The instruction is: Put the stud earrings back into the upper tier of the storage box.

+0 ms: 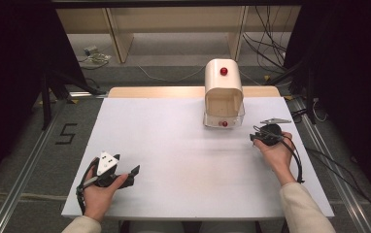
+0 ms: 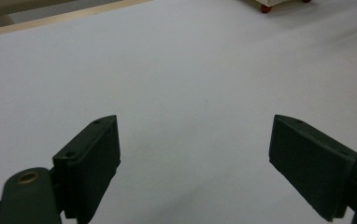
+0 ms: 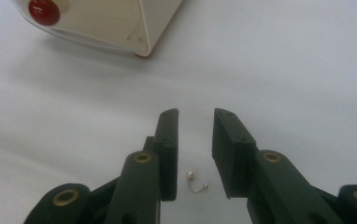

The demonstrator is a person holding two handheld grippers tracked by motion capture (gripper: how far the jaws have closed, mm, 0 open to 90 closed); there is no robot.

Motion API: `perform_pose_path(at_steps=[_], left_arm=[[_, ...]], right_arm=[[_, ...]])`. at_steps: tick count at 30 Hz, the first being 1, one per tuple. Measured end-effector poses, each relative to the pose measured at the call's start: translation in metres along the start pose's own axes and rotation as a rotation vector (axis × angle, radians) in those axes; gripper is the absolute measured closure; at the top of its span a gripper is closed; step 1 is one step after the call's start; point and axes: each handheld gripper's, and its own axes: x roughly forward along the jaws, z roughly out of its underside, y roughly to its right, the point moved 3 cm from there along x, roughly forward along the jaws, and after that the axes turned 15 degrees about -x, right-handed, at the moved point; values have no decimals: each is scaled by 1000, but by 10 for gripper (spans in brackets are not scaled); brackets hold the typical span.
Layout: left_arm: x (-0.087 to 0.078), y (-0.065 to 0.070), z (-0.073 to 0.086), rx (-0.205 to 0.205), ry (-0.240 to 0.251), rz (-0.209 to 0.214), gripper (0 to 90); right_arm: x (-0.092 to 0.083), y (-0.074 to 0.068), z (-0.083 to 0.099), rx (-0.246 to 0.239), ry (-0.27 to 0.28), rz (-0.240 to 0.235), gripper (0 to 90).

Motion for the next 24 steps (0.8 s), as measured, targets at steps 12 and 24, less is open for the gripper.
perform_pose_path(at_steps=[12,24], left_arm=[[0,0,0,0,1,2,162],[0,0,0,-1,1,2,162]], right_arm=[[11,-2,10,5,-70,-31,758],[14,-6,12,-27,-83,-28,846]])
